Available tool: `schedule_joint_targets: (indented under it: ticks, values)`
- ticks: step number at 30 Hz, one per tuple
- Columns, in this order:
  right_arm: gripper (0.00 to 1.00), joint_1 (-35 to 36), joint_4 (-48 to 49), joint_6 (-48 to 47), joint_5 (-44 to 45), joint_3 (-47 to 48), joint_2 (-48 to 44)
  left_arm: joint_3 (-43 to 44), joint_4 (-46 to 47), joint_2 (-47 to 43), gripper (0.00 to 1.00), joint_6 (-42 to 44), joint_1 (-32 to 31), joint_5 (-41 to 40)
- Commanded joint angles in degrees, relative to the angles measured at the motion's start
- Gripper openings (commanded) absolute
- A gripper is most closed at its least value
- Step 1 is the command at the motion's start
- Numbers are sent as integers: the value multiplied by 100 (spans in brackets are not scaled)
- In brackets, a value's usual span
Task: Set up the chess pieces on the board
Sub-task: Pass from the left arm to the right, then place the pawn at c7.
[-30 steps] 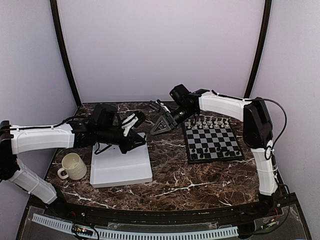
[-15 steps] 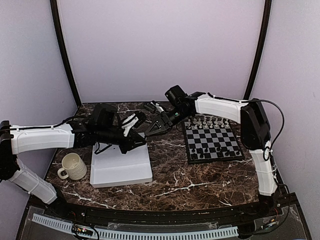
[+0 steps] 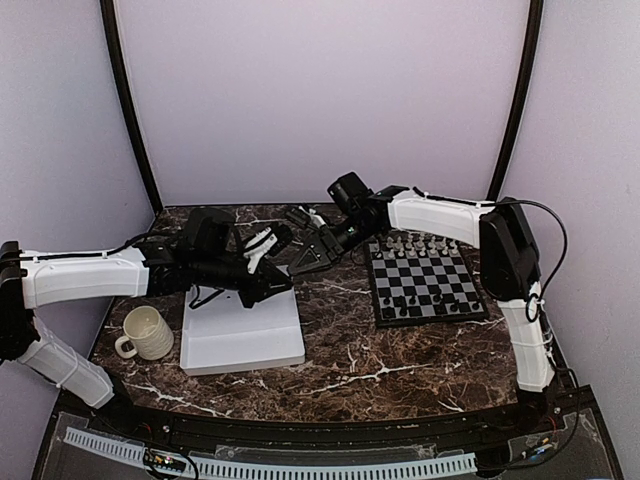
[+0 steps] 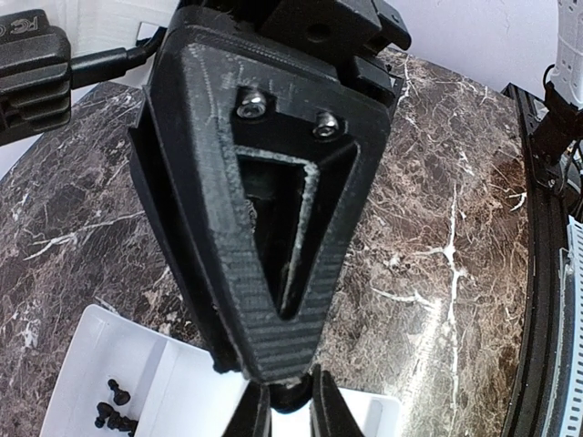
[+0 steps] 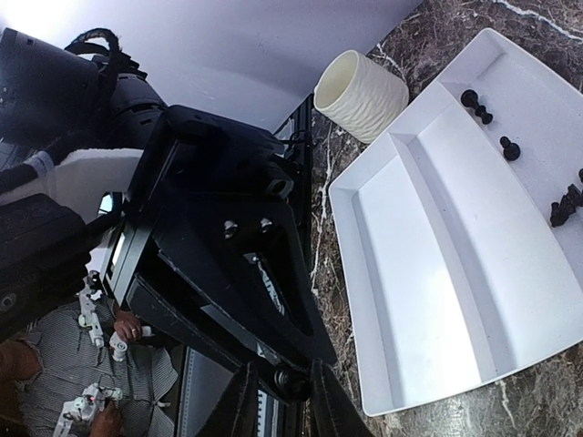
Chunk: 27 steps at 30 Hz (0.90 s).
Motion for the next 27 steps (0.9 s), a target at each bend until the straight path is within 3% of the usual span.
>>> schedule_joint_targets:
  ticks: [1,6,8,11,14,20,27]
  values:
    - [16,107,111,-41,-146,-56,56,28,106,-107,10,84,-18,-40]
    - [0,107,-22,-237,-19,15,49,35,97,-69,12,62,-22,-131]
    - [0,103,-209,-427,135,130,43,37,89,-46,19,45,-25,-251]
    - [0,62,-738,-1018,599,352,-46,15,78,-45,38,73,-19,-397]
    - [0,-109,-1123,-1634,1445,322,-392,-149,107,-152,46,171,-22,-450]
    - [0,-831,-787,-2347,3684,-1290,-1913,-324,367,-354,50,158,-18,-825]
    - [0,-2093,-42,-2650,5054,-3275,-3483,-176,248,-159,50,85,18,-1187]
